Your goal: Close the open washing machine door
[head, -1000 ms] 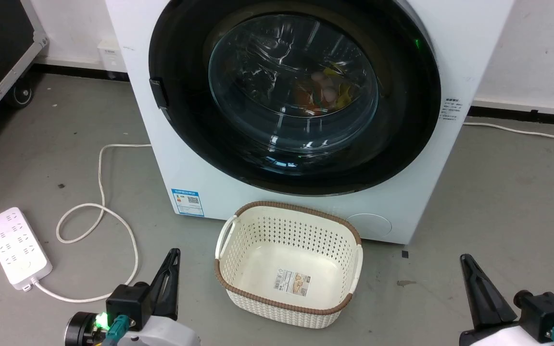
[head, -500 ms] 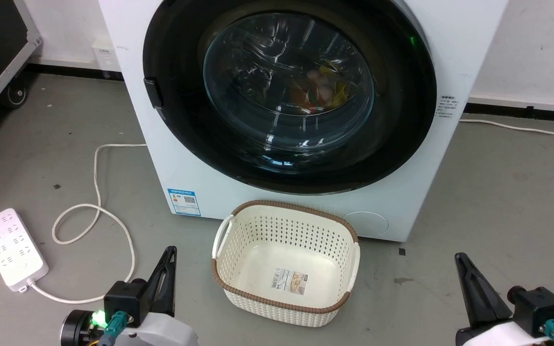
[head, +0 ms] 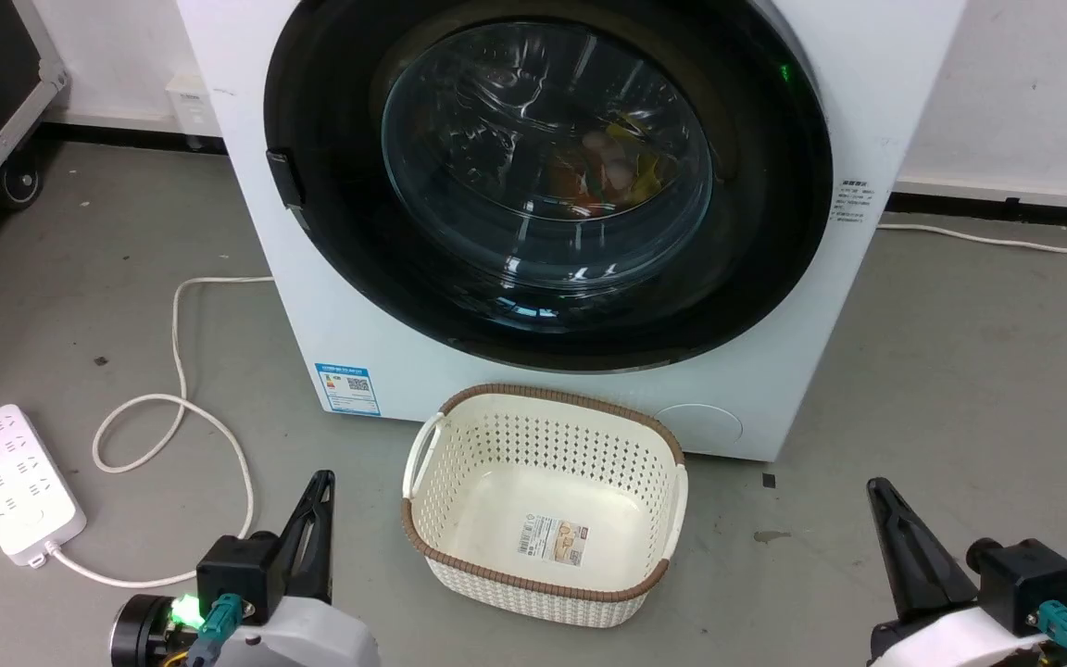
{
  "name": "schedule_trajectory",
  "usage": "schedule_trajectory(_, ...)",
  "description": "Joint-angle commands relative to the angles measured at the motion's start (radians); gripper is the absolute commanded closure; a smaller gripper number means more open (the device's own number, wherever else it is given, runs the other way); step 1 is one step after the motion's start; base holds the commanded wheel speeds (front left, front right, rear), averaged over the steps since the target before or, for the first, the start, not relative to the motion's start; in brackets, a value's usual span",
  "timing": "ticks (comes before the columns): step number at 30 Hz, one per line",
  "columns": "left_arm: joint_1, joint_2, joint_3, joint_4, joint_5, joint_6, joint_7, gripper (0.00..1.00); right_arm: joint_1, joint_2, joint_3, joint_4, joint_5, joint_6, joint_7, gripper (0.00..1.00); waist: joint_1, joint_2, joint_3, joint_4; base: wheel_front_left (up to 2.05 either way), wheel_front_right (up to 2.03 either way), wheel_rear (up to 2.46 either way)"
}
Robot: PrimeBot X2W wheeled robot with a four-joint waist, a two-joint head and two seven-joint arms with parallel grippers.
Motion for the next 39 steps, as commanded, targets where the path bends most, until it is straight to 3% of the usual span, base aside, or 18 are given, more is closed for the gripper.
schedule_trajectory(1,0.000,-0.005,0.007,-0.010,0.010,0.008,0.008,1.00,-0.016,0.003,0.004,-0.007,-0.009,0.000,0.009,1.00,0.0000,0.0000,0.001,-0.002,0.00,0.00,0.00)
schedule_trajectory(39,-0.001,-0.015,0.040,-0.069,0.047,0.039,0.088,1.00,-0.050,0.004,0.033,-0.019,-0.040,-0.001,0.089,1.00,0.0000,0.0000,0.014,-0.031,0.00,0.00,0.00)
